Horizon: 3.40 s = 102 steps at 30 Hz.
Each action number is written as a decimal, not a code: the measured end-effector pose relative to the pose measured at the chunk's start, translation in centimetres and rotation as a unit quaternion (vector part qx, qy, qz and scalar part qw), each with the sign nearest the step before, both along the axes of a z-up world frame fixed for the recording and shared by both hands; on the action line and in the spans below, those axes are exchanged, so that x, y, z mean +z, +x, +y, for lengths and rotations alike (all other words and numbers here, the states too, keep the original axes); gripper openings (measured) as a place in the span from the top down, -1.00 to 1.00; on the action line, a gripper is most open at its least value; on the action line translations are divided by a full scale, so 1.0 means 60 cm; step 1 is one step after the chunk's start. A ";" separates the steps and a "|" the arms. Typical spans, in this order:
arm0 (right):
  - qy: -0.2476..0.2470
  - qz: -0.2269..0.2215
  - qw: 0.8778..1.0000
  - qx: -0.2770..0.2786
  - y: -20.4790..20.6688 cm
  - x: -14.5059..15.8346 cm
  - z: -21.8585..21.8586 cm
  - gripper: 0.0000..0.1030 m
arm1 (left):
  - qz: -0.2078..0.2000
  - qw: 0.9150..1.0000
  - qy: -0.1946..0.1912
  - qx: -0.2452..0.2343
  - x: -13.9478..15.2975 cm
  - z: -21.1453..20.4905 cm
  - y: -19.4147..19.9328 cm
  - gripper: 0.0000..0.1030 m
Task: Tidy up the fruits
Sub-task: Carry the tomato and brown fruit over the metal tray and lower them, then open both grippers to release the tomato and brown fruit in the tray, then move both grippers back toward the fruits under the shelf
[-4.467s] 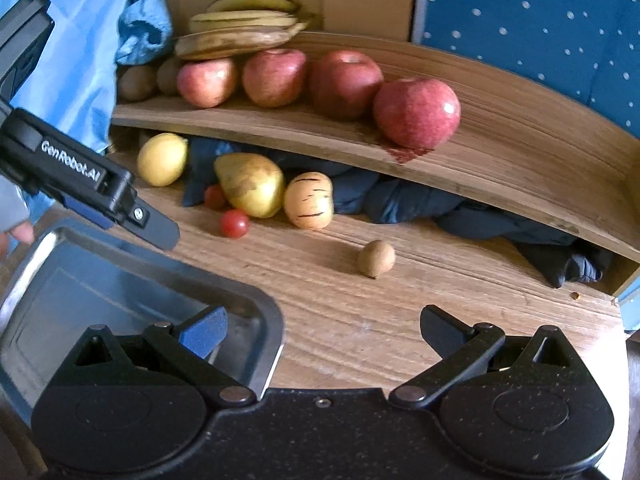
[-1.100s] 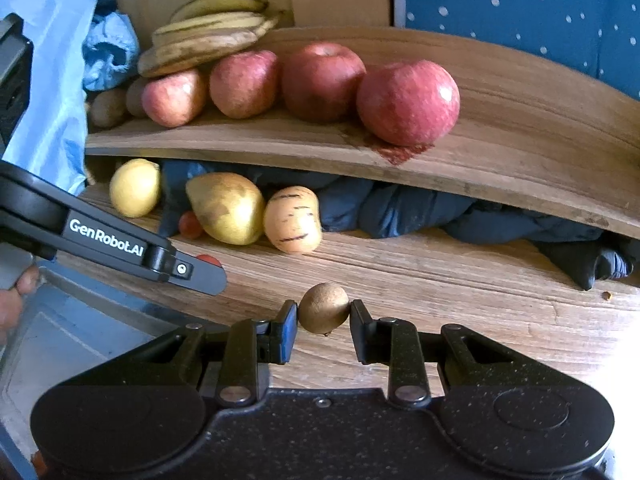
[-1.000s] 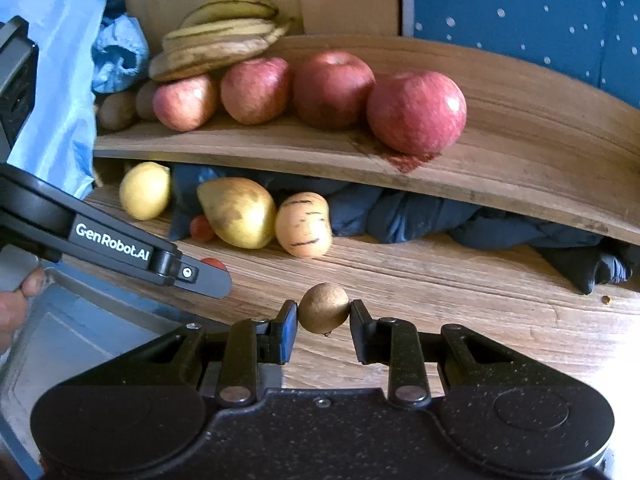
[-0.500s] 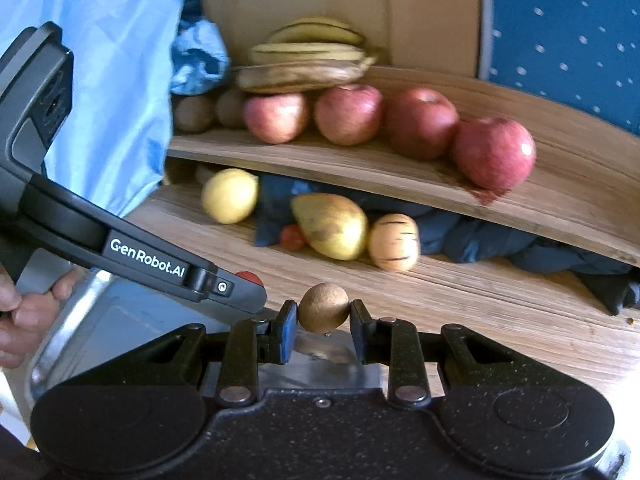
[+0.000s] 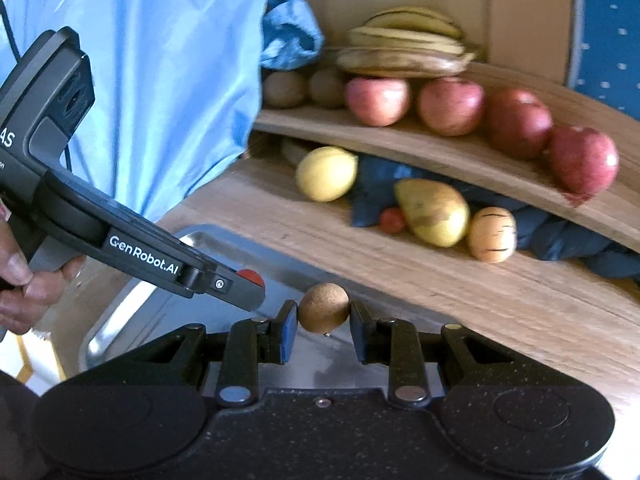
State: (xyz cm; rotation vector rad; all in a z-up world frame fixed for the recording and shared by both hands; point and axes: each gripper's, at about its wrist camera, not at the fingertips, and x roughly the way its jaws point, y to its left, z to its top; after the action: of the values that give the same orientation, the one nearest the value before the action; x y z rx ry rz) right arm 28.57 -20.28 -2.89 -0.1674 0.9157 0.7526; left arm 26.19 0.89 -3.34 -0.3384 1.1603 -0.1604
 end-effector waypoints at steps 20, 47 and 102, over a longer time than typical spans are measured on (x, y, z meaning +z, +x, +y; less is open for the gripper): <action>0.007 0.089 0.975 0.201 -0.057 -0.006 0.065 0.42 | 0.043 0.999 -0.017 -0.014 -0.009 0.036 -0.094 0.53; -0.034 0.104 0.955 0.277 -0.075 -0.014 0.073 0.42 | 0.097 0.992 -0.020 -0.083 -0.027 0.010 -0.110 0.53; -0.122 0.032 0.989 0.083 -0.060 0.053 -0.076 -0.99 | 0.044 0.992 0.075 -0.089 0.043 0.057 -0.017 -0.89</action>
State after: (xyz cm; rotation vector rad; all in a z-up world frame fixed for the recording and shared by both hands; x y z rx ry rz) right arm 24.98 -24.81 0.30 -0.4418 1.0641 0.8012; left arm 25.19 4.28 -0.78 -0.1098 1.2812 -0.2147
